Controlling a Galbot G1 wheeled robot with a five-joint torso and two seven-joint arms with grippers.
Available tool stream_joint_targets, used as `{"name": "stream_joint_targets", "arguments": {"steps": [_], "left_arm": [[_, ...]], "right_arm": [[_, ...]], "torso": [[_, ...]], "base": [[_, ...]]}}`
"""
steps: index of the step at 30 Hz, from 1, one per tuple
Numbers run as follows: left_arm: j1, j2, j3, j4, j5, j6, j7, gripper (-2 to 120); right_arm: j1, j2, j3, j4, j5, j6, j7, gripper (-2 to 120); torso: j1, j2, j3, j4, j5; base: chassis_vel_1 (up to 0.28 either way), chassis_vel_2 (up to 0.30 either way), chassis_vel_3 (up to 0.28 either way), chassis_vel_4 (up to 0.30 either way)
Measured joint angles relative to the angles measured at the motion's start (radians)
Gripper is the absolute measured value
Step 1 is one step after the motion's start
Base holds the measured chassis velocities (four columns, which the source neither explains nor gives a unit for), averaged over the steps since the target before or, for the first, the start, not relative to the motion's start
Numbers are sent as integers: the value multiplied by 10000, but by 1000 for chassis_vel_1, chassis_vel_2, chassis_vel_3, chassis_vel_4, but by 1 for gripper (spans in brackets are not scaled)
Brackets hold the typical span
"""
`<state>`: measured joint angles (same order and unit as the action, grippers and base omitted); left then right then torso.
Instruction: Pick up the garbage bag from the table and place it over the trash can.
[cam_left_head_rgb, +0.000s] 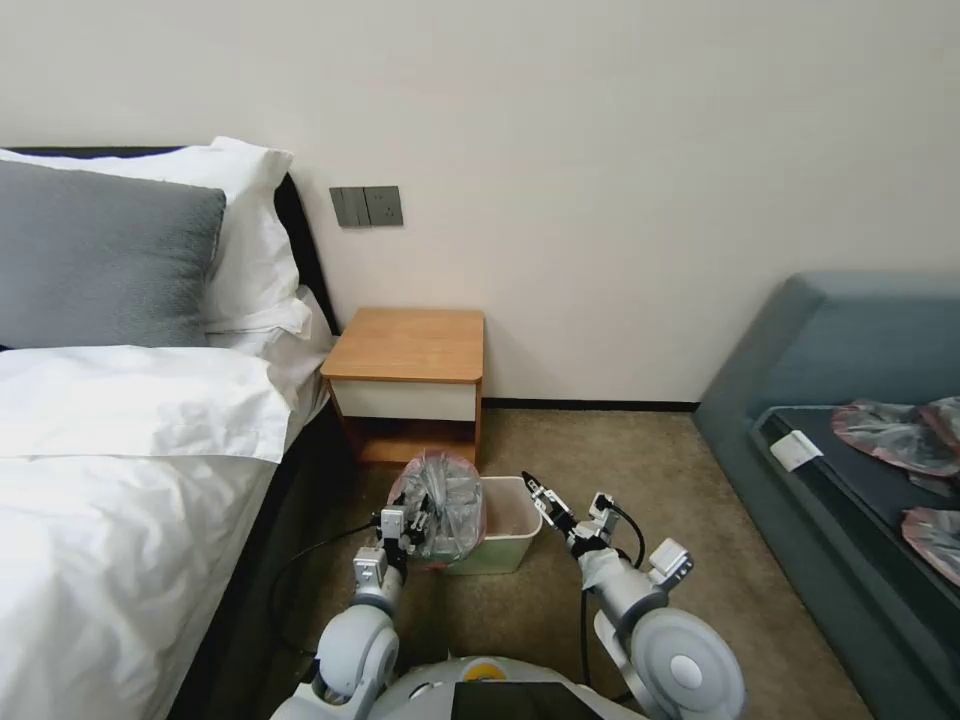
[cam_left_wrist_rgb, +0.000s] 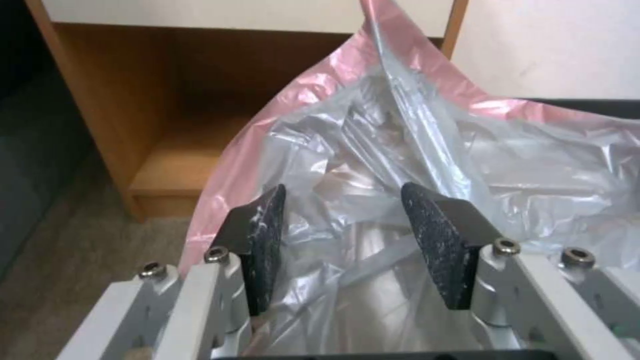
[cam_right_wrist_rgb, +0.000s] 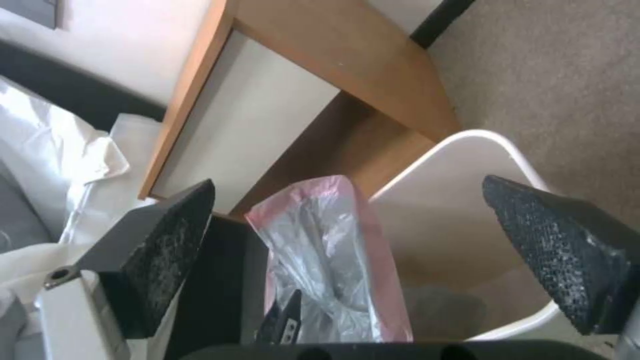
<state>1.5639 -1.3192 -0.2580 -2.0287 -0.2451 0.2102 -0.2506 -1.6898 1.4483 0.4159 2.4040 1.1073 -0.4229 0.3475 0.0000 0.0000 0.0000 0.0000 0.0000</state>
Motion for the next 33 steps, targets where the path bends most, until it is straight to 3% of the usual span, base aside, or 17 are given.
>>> {"name": "stream_joint_targets", "arguments": {"steps": [16,21,33], "left_arm": [[-438,-49,380,238,-74,687,-665,48],[-617,-92,489,206,-391,1218,-908,49],[-1128,-121,615,541,-1004,1526,-1190,48]], "right_arm": [[-62,52,150,-2,-22,10,6,100],[-92,110,145,-22,-113,15,5,100],[-106,223,139,-139,-245,21,-13,100]], "torso": [[0,0,0,0,0],[0,0,0,0,0],[0,0,0,0,0]], "base": [[0,0,0,0],[0,0,0,0],[0,0,0,0]]}}
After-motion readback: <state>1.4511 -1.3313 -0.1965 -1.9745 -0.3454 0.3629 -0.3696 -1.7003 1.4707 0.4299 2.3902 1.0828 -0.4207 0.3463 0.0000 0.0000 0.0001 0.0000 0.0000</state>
